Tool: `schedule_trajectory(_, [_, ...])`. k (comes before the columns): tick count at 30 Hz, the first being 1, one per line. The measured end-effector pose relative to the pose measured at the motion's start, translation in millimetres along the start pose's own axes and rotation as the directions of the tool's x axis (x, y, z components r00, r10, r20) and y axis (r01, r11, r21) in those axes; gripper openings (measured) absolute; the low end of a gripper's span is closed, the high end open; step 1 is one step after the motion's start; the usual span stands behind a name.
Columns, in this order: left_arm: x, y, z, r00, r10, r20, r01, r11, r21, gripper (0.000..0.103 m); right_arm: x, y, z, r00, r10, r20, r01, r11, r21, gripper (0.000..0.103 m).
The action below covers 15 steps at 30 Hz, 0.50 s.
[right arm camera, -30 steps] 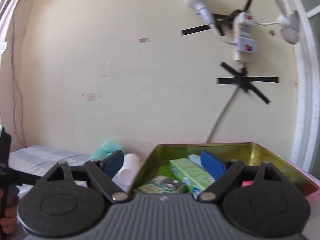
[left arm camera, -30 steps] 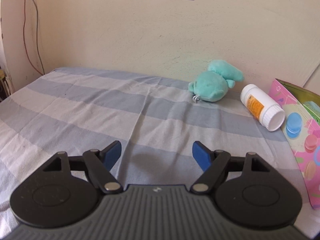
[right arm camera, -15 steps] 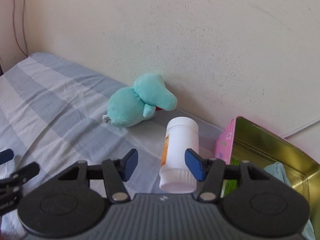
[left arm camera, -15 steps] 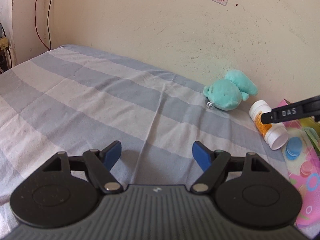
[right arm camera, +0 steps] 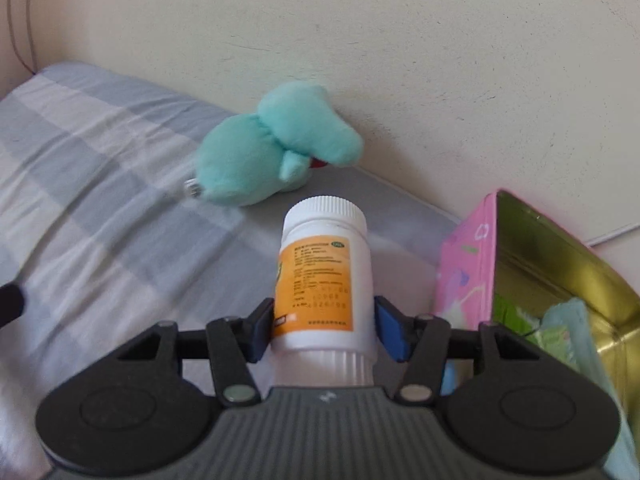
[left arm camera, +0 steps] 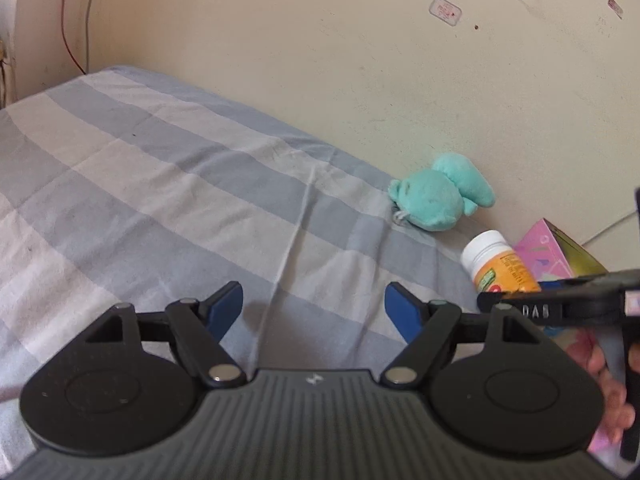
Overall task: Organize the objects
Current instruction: 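Grasp the white pill bottle with the right gripper, then lift the pill bottle and lower it into the pink tin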
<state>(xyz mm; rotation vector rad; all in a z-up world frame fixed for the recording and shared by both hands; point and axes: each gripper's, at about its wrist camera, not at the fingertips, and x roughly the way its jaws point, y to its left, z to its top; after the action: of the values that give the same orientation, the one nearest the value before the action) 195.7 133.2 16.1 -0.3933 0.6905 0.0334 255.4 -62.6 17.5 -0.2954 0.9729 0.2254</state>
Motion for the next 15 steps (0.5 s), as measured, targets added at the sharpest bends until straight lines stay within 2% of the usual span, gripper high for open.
schedule_trajectory(2, [4, 0, -1, 0.997, -0.060, -0.041, 0.060, 0.998, -0.004, 0.080, -25, 20, -35, 0.997, 0.063, 0.036, -0.062, 0.997, -0.043, 0.052])
schedule_trajectory(3, [2, -2, -2, 0.998, -0.057, -0.034, 0.058, 0.998, 0.013, 0.080, -38, 28, -53, 0.995, 0.087, 0.050, -0.083, 0.994, -0.073, 0.052])
schedule_trajectory(5, [0, -5, -4, 0.993, -0.116, -0.039, 0.117, 0.993, 0.032, 0.080, -61, 43, -91, 0.989, 0.112, 0.098, -0.101, 0.989, -0.111, 0.053])
schedule_trajectory(8, [-2, -11, -9, 0.968, -0.240, -0.076, 0.244, 0.969, 0.048, 0.080, -97, 47, -139, 0.976, 0.132, 0.175, -0.118, 0.989, -0.088, 0.053])
schedule_trajectory(10, [-7, -24, -18, 0.953, -0.290, -0.087, 0.298, 0.948, 0.113, 0.080, -115, 43, -172, 0.968, 0.117, 0.224, -0.104, 0.992, -0.068, 0.053])
schedule_trajectory(12, [-16, -40, -29, 0.929, -0.353, -0.111, 0.368, 0.911, 0.188, 0.079, -133, 38, -200, 0.961, 0.067, 0.270, -0.056, 0.997, -0.046, 0.053])
schedule_trajectory(15, [-32, -65, -49, 0.873, -0.452, -0.185, 0.487, 0.834, 0.259, 0.079, -151, 29, -232, 0.953, 0.023, 0.303, -0.034, 0.999, 0.031, 0.066])
